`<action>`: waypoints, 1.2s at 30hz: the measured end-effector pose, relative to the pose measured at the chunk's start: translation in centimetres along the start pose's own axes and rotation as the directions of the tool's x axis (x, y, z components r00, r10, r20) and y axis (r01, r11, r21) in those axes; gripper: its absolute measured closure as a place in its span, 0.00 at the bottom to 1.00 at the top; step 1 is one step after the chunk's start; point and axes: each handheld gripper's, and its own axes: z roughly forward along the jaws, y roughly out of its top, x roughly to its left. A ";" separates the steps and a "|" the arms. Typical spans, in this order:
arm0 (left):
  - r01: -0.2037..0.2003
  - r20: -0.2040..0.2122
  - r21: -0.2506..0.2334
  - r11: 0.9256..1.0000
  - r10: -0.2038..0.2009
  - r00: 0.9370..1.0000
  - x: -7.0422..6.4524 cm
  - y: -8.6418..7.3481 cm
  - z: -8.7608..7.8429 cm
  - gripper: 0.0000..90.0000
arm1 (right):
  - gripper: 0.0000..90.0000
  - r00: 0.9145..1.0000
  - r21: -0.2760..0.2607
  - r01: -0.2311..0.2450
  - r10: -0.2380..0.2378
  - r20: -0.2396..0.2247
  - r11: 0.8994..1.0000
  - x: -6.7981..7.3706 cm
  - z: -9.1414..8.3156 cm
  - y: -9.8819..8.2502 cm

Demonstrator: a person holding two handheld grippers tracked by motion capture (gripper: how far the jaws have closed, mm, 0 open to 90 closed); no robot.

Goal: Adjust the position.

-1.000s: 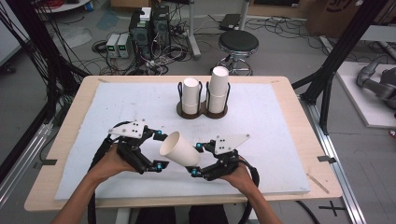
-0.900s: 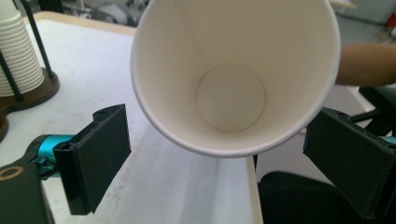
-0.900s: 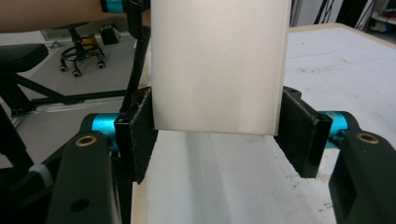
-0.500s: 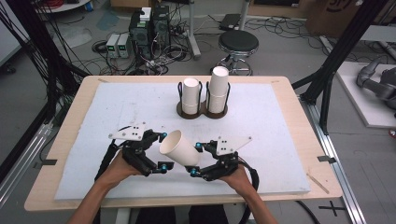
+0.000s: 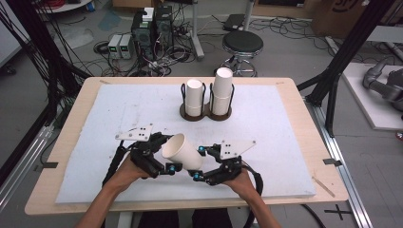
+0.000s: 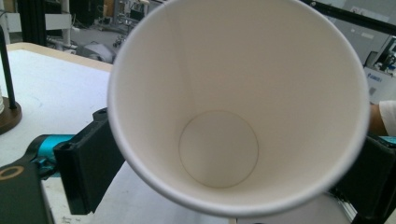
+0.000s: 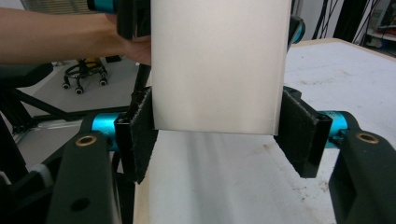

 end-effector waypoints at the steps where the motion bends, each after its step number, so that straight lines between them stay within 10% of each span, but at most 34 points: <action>1: 0.005 0.003 -0.003 1.000 -0.005 1.000 0.0 0.0 0.0 0.08 | 0.40 1.000 0.002 0.002 -0.002 0.000 1.000 0.0 0.0 0.0; 27: -0.074 0.007 0.038 0.997 0.074 0.997 -0.2 0.0 0.3 0.30 | 0.39 0.999 0.029 0.032 -0.032 0.007 0.999 0.1 0.5 -0.1; 31: -0.080 -0.015 0.047 0.996 0.081 0.997 -0.2 0.0 0.1 0.31 | 0.15 0.999 0.068 0.019 -0.021 0.032 0.998 0.2 0.9 0.0; 36: -0.091 -0.032 0.060 0.994 0.093 0.995 -0.2 0.1 -0.2 0.31 | 0.15 0.997 0.103 0.024 -0.032 0.073 0.994 0.5 1.0 0.1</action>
